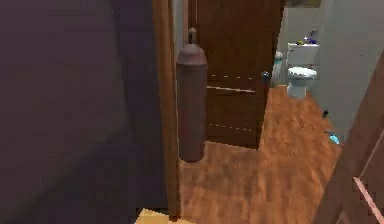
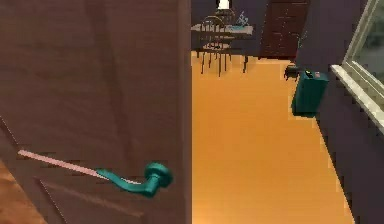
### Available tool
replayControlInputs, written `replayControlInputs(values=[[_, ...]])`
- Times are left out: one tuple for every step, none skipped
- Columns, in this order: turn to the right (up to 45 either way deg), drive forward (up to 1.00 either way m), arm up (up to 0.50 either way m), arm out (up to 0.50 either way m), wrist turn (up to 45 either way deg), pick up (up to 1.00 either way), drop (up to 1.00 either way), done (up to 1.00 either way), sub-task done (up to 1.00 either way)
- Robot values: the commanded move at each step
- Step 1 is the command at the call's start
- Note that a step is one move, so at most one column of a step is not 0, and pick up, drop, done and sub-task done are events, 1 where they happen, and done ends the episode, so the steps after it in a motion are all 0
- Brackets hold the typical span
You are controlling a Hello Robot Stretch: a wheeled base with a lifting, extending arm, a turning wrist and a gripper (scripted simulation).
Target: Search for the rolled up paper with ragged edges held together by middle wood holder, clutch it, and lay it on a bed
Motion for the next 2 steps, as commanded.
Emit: replayControlInputs(values=[[0.0, 0.5, 0.0, 0.0, 0.0, 0.0, 0.0, 0.0, 0.0], [33.0, 0.0, 0.0, 0.0, 0.0, 0.0, 0.0, 0.0, 0.0]])
